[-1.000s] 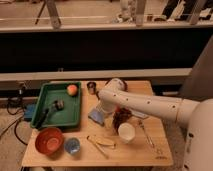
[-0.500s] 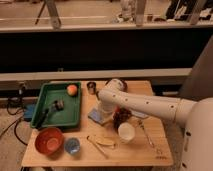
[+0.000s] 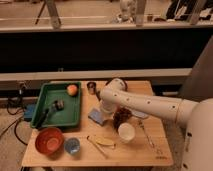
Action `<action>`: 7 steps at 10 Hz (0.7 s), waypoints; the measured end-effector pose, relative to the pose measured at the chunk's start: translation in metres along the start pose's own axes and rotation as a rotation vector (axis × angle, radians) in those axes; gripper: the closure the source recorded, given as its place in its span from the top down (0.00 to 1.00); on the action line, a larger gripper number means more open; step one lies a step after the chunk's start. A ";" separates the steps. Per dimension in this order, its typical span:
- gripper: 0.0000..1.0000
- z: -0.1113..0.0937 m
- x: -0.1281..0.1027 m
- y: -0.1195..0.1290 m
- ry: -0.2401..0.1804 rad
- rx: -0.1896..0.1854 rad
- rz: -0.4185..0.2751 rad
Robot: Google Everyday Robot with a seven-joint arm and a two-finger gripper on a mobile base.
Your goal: Wipe table surface with sponge
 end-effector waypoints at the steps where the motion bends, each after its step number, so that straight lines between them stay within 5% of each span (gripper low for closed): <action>1: 0.10 0.002 0.002 0.000 -0.002 -0.011 0.000; 7: 0.66 0.017 -0.011 -0.009 -0.010 -0.078 -0.006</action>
